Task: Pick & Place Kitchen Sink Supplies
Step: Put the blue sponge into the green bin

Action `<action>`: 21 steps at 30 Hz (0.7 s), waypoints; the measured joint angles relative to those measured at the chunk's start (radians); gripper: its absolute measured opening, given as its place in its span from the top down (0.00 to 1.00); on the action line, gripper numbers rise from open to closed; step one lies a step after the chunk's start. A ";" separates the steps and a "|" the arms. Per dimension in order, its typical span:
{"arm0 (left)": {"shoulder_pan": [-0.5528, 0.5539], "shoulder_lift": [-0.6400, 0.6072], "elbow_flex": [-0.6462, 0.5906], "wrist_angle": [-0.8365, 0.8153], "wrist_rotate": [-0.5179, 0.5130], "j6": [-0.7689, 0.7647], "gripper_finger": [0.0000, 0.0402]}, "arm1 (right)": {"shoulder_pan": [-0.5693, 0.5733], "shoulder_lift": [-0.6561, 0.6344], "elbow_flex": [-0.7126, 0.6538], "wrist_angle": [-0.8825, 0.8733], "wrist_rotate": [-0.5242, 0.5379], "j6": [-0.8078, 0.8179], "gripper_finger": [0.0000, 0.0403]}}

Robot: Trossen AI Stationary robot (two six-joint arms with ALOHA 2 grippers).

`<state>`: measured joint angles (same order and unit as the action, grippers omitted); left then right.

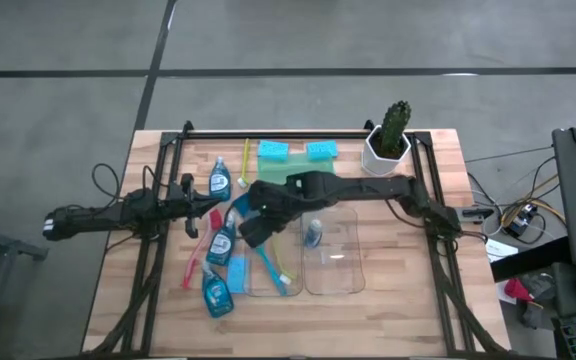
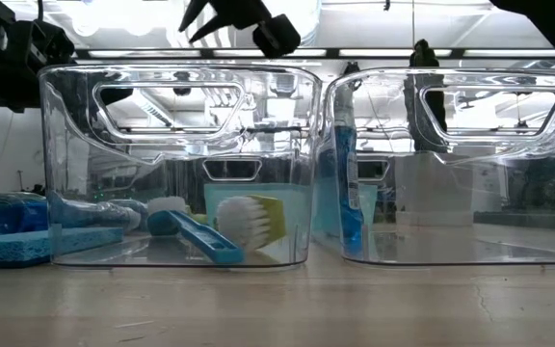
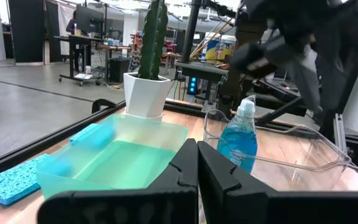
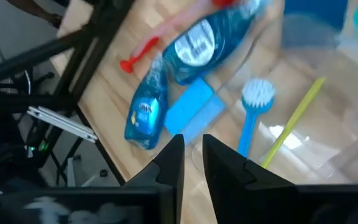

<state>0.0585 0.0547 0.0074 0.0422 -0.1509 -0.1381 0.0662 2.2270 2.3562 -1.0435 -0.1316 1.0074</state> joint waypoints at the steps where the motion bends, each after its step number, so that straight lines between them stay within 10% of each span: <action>1: 0.000 0.000 0.000 0.000 0.000 0.000 1.00 | -0.006 -0.008 0.000 0.002 0.006 -0.015 0.87; 21: 0.000 0.000 0.000 0.001 0.000 0.000 1.00 | -0.049 -0.235 -0.001 -0.083 0.464 -0.253 0.98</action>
<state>0.0586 0.0547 0.0072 0.0429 -0.1511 -0.1379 0.0171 1.9916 2.3554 -1.1264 0.3322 0.7547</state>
